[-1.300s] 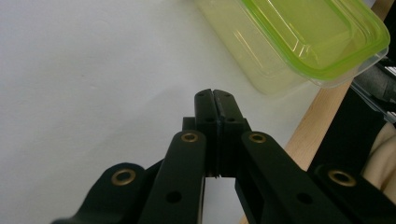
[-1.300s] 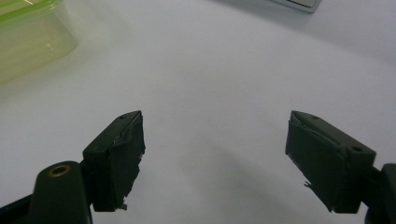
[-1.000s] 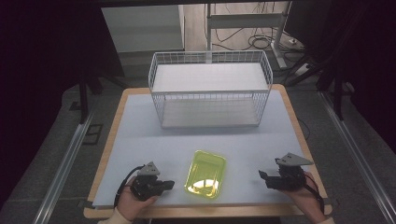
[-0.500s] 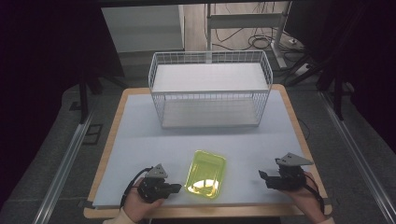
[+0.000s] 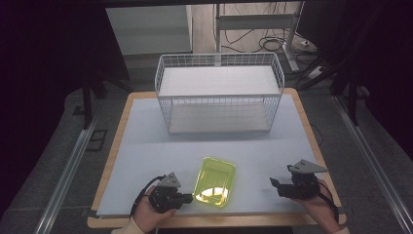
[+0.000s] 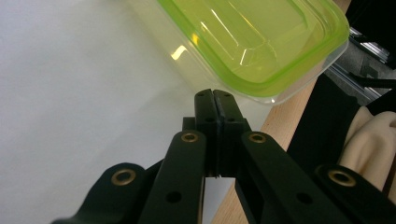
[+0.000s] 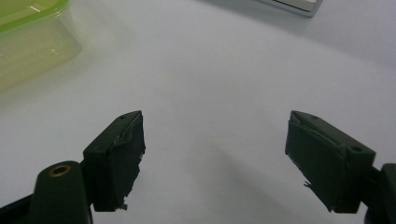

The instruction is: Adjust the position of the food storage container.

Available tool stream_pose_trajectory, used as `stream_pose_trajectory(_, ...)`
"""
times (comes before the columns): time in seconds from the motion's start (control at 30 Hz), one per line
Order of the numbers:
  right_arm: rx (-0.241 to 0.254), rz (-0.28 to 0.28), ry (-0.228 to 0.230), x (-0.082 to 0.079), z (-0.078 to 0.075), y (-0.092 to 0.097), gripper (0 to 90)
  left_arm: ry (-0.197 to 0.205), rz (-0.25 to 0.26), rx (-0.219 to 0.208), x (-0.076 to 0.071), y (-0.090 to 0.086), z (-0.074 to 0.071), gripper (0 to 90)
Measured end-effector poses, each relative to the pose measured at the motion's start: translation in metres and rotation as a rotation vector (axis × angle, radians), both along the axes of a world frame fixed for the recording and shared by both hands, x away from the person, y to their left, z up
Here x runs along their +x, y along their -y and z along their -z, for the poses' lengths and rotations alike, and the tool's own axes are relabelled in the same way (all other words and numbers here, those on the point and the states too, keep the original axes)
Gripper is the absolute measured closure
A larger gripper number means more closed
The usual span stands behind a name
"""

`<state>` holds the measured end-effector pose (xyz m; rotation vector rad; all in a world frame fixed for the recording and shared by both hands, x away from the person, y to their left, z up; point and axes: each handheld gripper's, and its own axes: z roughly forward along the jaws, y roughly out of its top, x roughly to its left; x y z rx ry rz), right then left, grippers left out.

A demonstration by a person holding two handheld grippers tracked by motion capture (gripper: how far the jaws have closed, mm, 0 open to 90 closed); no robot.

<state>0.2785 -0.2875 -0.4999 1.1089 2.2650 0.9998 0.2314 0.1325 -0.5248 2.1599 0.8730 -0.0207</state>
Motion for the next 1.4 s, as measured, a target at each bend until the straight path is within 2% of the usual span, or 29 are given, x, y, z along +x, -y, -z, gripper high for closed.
stream_pose_trajectory(0.43,-0.001,0.0,0.001,0.0,0.0,0.0,19.6,0.002,0.015,0.003,0.0,0.005,-0.001,90.0)
stream_pose_trajectory(0.9,-0.001,-0.005,-0.001,-0.001,0.0,-0.001,19.6,-0.003,0.035,-0.005,-0.001,0.023,-0.002,90.0)
stream_pose_trajectory(1.4,0.003,-0.002,-0.002,-0.001,0.0,-0.002,19.5,-0.01,0.049,-0.015,-0.001,0.032,-0.002,90.0)
